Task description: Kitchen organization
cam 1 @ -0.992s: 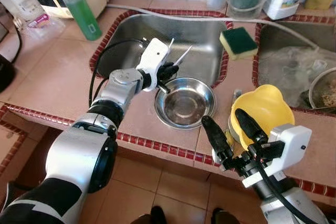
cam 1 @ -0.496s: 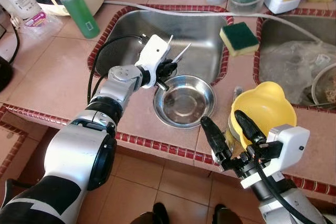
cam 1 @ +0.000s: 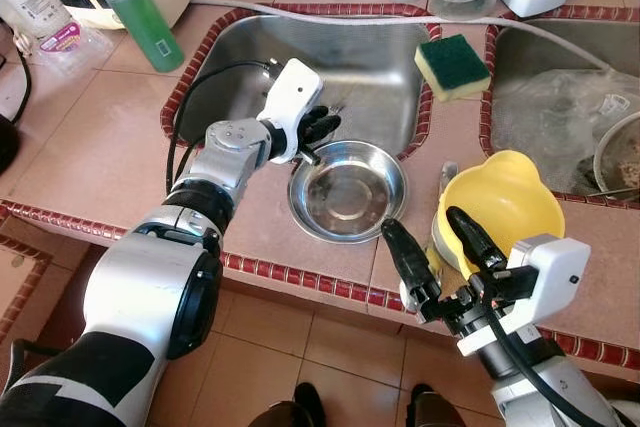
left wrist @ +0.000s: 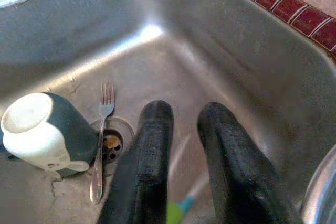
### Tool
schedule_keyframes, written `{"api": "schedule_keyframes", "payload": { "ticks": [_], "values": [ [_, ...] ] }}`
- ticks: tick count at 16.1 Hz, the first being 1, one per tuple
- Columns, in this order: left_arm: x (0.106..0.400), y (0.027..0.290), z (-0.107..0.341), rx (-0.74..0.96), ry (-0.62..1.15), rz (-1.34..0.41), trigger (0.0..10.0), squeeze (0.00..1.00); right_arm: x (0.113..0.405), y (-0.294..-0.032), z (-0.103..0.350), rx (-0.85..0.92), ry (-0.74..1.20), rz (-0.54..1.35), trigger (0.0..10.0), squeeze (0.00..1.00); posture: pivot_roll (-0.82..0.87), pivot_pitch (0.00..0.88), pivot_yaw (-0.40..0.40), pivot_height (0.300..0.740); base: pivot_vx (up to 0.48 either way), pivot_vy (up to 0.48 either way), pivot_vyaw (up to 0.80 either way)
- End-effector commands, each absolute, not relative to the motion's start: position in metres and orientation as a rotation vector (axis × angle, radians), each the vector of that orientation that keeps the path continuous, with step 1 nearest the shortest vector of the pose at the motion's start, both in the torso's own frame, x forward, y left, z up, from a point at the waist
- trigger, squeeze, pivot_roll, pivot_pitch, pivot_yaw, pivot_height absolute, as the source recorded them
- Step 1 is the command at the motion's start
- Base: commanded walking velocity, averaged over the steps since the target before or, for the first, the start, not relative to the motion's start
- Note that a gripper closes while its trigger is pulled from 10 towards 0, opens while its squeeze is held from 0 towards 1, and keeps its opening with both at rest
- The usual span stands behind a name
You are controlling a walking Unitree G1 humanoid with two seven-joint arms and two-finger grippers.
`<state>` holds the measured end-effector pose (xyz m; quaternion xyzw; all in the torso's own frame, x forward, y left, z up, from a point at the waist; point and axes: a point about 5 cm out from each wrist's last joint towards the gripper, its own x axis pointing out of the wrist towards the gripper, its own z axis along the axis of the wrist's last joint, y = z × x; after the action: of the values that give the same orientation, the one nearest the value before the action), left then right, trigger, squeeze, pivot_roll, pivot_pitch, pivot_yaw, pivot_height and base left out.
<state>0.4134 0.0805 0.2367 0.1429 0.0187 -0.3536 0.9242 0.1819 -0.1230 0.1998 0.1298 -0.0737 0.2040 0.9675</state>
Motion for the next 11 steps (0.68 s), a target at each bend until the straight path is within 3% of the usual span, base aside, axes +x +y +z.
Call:
{"api": "schedule_keyframes", "payload": {
  "ticks": [1,7,8,9,11],
  "values": [
    [0.415,0.087,0.237,0.290,0.059,-0.716,10.0,1.00,0.178,-0.121,0.203,0.268,-0.162,0.418,10.0,0.00,-0.38,0.310,0.221,0.740,0.000,0.000,0.00],
    [0.417,0.093,0.246,0.277,0.037,-0.675,10.0,1.00,0.184,-0.120,0.202,0.265,-0.175,0.424,10.0,0.00,-0.37,0.288,0.227,0.740,0.000,0.000,0.00],
    [0.418,0.096,0.249,0.252,0.024,-0.666,10.0,0.65,0.187,-0.119,0.202,0.263,-0.184,0.426,10.0,0.00,-0.36,0.274,0.228,0.740,0.000,0.000,0.00],
    [0.418,0.098,0.253,0.225,0.012,-0.663,10.0,0.00,0.189,-0.119,0.203,0.261,-0.193,0.427,10.0,0.00,-0.35,0.270,0.227,0.740,0.000,0.000,0.00],
    [0.419,0.101,0.257,0.170,-0.008,-0.664,10.0,0.00,0.196,-0.119,0.203,0.258,-0.213,0.434,10.0,0.00,-0.34,0.246,0.222,0.740,0.000,0.000,0.00]
  ]
}}
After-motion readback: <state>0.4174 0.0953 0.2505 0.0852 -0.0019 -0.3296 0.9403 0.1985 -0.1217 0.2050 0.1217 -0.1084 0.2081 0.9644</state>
